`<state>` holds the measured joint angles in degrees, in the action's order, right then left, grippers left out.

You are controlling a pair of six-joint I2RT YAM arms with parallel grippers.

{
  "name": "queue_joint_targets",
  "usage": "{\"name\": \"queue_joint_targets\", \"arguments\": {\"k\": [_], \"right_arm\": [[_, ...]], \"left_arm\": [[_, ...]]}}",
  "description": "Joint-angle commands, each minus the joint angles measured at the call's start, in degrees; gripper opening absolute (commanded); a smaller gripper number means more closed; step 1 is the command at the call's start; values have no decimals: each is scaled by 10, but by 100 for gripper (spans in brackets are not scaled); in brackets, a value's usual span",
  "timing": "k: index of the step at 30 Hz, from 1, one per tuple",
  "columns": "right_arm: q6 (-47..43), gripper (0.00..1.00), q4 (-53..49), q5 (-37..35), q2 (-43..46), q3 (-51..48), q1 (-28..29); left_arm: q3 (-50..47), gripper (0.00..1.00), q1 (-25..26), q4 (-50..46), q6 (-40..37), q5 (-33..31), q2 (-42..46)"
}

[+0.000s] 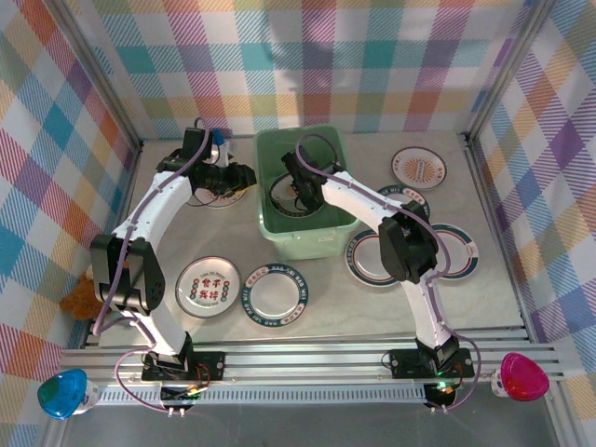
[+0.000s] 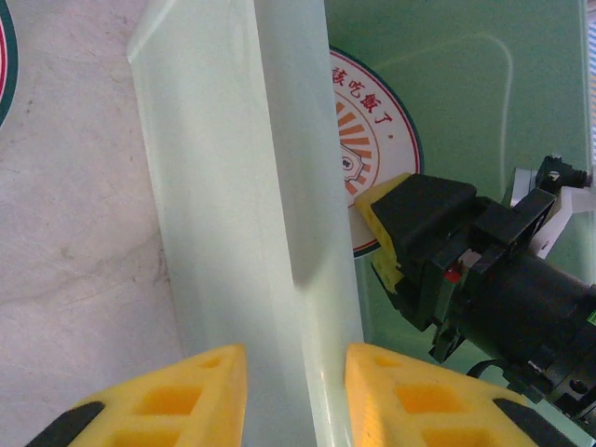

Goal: Place the plates into the plastic bin on the countertop

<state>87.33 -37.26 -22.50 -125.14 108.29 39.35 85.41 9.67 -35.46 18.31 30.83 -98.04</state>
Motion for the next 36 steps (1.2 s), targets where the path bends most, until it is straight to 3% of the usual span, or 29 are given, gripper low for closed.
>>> {"name": "queue_joint_targets", "arguments": {"k": [1, 8, 20, 29, 36], "right_arm": [[-10, 34, 5, -9, -6, -5, 2], [-40, 66, 6, 15, -19, 15, -1], [-41, 99, -53, 40, -64, 90, -9], [-34, 99, -82, 30, -72, 113, -11], [9, 99, -192, 42, -115, 201, -17]], "left_arm": [[-10, 32, 14, -53, -17, -31, -33], [-6, 32, 18, -57, -19, -35, -31], [-6, 31, 23, -58, -18, -38, -30], [-7, 31, 24, -57, -16, -41, -31], [-9, 31, 25, -54, -13, -42, -30]]}}
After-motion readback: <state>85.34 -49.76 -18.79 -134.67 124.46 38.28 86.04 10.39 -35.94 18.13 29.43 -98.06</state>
